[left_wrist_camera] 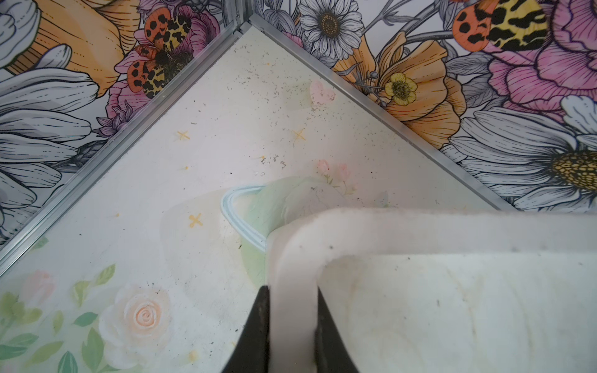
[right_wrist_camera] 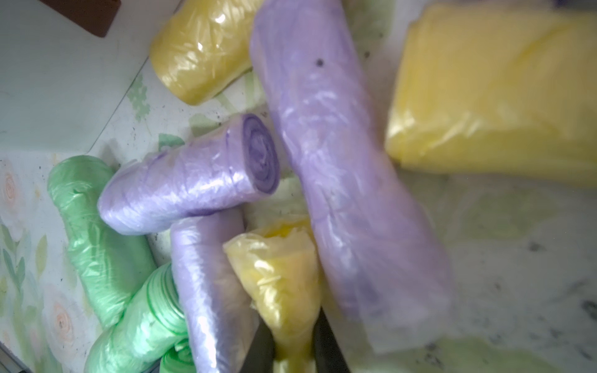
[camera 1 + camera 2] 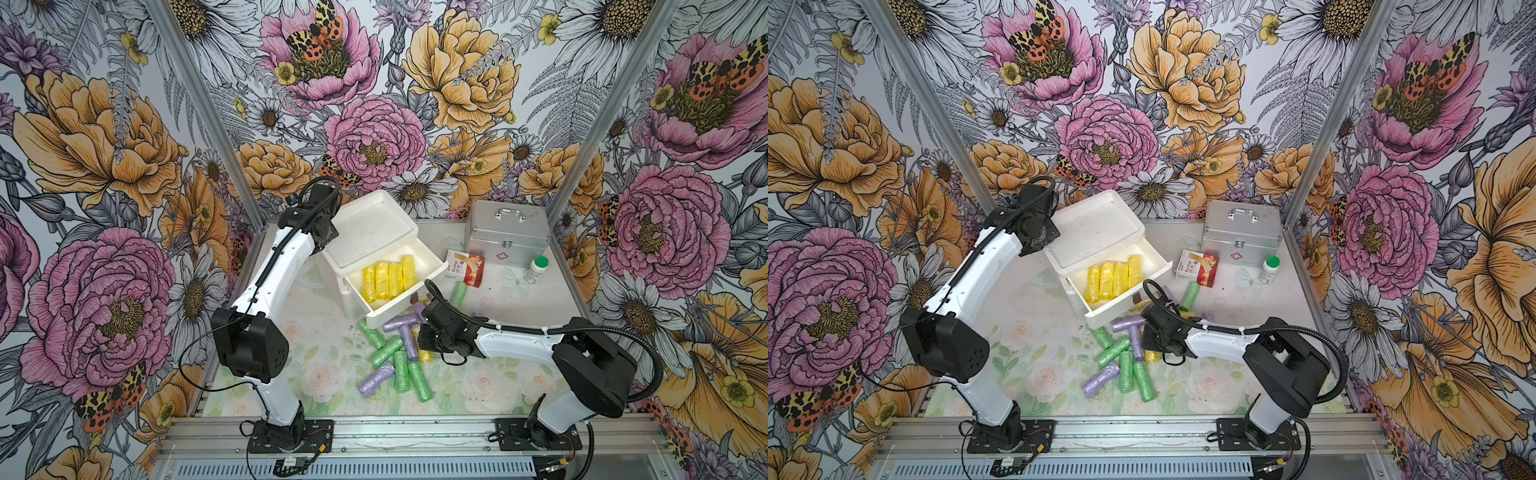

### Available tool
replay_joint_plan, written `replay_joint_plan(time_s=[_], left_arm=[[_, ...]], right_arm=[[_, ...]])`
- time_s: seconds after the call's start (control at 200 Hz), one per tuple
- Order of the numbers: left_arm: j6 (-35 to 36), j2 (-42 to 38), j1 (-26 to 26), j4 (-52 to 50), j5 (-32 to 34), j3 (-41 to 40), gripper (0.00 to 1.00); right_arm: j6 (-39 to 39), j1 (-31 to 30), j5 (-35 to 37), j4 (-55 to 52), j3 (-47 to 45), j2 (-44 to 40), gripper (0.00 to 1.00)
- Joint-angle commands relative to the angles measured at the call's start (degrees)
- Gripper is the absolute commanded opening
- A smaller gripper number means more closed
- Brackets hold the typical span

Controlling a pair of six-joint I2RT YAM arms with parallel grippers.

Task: Sort the rolls of trash bags by color and place them into the drawer
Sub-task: Pick up the roll of trash bags from the center of the board, then place the roll of trash bags in the drawer.

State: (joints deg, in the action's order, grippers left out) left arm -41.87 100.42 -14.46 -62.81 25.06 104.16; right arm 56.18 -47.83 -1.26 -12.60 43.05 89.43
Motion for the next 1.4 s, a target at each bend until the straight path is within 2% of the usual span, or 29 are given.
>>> replay_joint_plan(time_s=[0.0,0.3,0.455,0.636,0.856,1.051,1.176,1.396], left_arm=[[-6.5,5.5,0.3,-0.8,-15.2,-5.1,0.0],[-6.4,5.1,0.5,-0.8,-15.6,-4.7,0.0],[-6.8,5.4,0.6,-0.9,-16.3,-4.7,0.0],[-7.1,5.2,0.3,-0.9,-16.7,-4.9,0.0],[-8.1,4.4,0.6,-0.9,-16.1,-6.4,0.0],[-9.8,1.8,2.1,-0.8,-16.1,-10.5,0.0],[-9.4,1.9,2.4,-0.8,-15.6,-10.0,0.0],[-9.6,3.0,2.0,-0.8,-15.8,-7.6,0.0]], right_arm=[[1.0,-0.3,0.3,-2.5,-2.6,-5.0,0.17],[-1.2,0.1,2.0,-14.8,-1.3,-21.1,0.18],[-2.3,0.8,1.0,-19.8,0.2,-26.4,0.18],[-4.7,2.0,-1.3,-25.0,3.8,-26.8,0.18],[-3.5,2.1,-3.1,-26.9,5.0,-30.6,0.18],[-6.9,7.1,-6.4,-31.8,10.7,-30.6,0.18],[-7.5,8.8,-7.7,-33.6,14.2,-29.5,0.19],[-5.5,8.8,-3.4,-33.3,21.9,-28.7,0.19]])
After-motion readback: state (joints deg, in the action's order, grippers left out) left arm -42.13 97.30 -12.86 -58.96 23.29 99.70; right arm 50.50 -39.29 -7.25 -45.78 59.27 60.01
